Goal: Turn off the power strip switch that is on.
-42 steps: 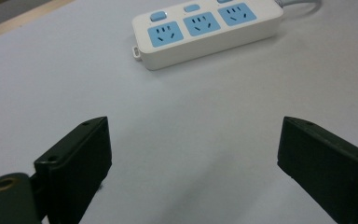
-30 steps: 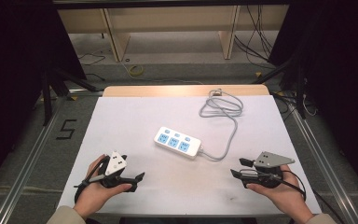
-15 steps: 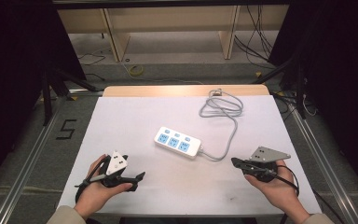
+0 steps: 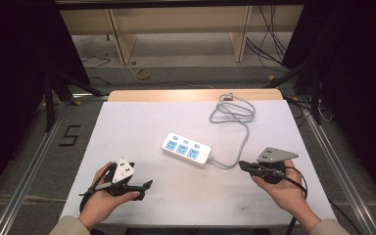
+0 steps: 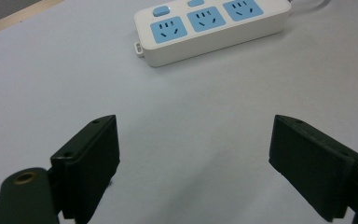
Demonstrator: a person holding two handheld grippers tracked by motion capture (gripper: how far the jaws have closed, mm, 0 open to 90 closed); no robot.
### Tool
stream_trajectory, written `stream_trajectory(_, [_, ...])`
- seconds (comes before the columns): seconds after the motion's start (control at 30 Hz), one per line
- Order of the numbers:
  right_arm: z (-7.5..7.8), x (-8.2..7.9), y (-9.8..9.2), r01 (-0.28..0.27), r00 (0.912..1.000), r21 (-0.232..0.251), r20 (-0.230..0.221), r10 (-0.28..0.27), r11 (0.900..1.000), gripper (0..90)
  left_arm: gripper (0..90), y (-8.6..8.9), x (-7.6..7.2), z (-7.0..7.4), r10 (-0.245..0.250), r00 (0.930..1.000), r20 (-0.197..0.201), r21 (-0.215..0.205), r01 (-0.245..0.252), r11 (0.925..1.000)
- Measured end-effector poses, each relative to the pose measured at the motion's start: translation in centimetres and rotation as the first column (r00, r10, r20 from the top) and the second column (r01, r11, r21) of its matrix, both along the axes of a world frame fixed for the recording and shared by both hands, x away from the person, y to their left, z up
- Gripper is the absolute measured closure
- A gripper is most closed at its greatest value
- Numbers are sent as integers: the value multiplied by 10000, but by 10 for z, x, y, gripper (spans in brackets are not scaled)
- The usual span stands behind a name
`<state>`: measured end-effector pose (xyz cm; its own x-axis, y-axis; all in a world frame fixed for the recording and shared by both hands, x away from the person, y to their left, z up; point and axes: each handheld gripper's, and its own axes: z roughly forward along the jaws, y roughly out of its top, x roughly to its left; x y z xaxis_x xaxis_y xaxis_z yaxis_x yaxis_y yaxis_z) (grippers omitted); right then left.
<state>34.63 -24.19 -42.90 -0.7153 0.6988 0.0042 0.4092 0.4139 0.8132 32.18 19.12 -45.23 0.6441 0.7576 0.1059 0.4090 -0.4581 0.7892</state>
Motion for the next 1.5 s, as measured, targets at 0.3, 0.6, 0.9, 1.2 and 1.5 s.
stream_trajectory(0.3, [2, 12, 16, -186, 9998, -102, -87, 185, 9998, 900, 157, -1, 0, 0, -58, 10000, 33, 48, 58, 10000])
stream_trajectory(0.6, [7, 26, 32, -426, 9988, -187, -232, 422, 9989, 900, 158, -1, 0, 0, -46, 10000, 14, 50, 46, 10000])
stream_trajectory(0.9, [6, 39, 47, -641, 9975, -326, -318, 630, 9974, 900, 160, -1, 1, -1, -27, 10000, 9, 28, 27, 10000])
stream_trajectory(1.2, [6, 50, 61, -724, 9970, -404, -318, 711, 9966, 900, 161, -2, 0, -1, -47, 10000, -54, 24, 47, 10000])
stream_trajectory(1.5, [5, 60, 72, -756, 9962, -459, -475, 735, 9961, 900, 161, -2, 0, -1, -74, 9999, -86, 13, 74, 10000])
